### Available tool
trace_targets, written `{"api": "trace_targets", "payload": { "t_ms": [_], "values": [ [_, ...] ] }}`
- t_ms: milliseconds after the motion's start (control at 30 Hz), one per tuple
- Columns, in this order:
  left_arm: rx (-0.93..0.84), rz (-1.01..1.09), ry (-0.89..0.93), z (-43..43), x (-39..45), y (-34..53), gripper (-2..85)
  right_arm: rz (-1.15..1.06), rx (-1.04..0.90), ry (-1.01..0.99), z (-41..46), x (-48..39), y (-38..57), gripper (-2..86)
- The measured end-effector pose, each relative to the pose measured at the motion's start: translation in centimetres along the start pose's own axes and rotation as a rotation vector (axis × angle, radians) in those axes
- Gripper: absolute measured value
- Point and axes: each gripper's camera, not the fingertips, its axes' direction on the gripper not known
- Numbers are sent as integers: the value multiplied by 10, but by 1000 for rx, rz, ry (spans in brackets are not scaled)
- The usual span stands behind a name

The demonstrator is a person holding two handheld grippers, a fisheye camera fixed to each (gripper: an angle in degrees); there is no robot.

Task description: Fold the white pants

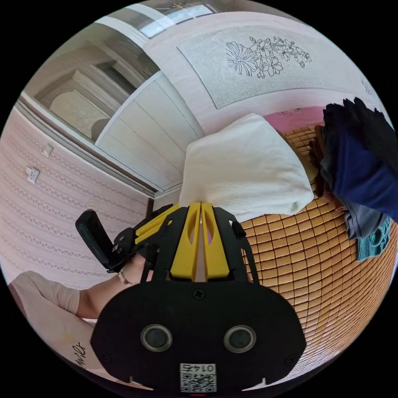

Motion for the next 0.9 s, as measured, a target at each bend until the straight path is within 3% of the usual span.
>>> {"api": "trace_targets", "payload": {
  "t_ms": [267,333,467,567,633,700,800,900],
  "values": [
    [174,465,189,-105,175,-51,18,-32,359,-131,-181,-20,81,-4],
    [179,607,277,-119,229,-42,17,-21,480,-60,-236,-31,150,-4],
    [52,907,533,-108,361,18,25,124,544,128,-287,-34,277,-4],
    [-169,937,735,-59,447,97,36,389,538,232,-299,-17,392,-4],
    [-391,938,817,-9,490,161,43,638,379,370,-278,11,471,-3],
    [-679,839,895,44,509,225,27,763,281,351,-257,29,516,-2],
    [-674,675,946,50,476,231,-1,804,238,382,-236,25,543,2],
    [-589,569,765,43,417,203,14,708,163,440,-213,21,526,10]
  ]
}}
